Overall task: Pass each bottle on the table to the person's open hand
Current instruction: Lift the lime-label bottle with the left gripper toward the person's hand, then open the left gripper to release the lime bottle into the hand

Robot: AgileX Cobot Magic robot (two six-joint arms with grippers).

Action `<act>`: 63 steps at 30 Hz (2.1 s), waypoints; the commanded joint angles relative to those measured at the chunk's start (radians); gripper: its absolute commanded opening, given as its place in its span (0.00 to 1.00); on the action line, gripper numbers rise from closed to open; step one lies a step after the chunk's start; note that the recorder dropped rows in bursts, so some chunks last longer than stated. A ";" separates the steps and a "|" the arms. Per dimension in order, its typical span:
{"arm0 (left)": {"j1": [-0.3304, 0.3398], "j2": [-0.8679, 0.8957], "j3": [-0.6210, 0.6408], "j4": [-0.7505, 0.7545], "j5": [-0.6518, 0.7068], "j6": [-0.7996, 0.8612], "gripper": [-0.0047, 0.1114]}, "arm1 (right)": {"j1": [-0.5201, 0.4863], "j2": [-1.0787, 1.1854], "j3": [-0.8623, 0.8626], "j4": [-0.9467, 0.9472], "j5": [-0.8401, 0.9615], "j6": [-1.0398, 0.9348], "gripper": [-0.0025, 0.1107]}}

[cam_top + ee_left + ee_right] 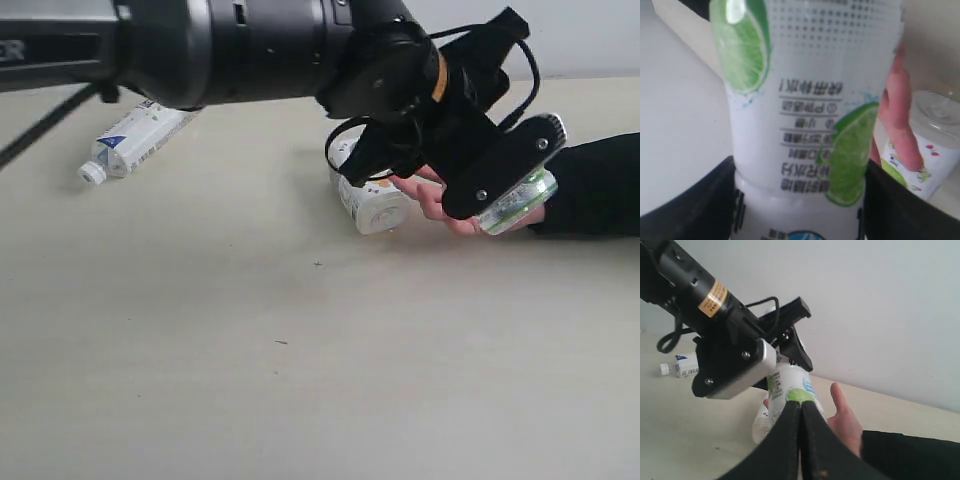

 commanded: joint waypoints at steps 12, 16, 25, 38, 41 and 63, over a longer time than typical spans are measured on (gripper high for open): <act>-0.006 0.286 -0.222 0.003 -0.006 0.109 0.04 | 0.003 -0.005 0.004 0.004 -0.008 -0.002 0.02; -0.006 0.286 -0.222 0.003 -0.006 0.096 0.10 | 0.003 -0.005 0.004 0.004 -0.008 -0.002 0.02; -0.006 0.286 -0.222 0.003 -0.010 0.096 0.53 | 0.003 -0.005 0.004 0.004 -0.008 -0.002 0.02; -0.009 0.255 -0.222 0.003 -0.011 0.064 0.71 | 0.003 -0.005 0.004 0.004 -0.008 -0.002 0.02; -0.013 0.242 -0.222 0.003 -0.007 0.061 0.71 | 0.003 -0.005 0.004 0.004 -0.008 -0.002 0.02; -0.021 0.110 -0.222 0.020 0.138 -0.130 0.70 | 0.003 -0.005 0.004 0.004 -0.008 -0.002 0.02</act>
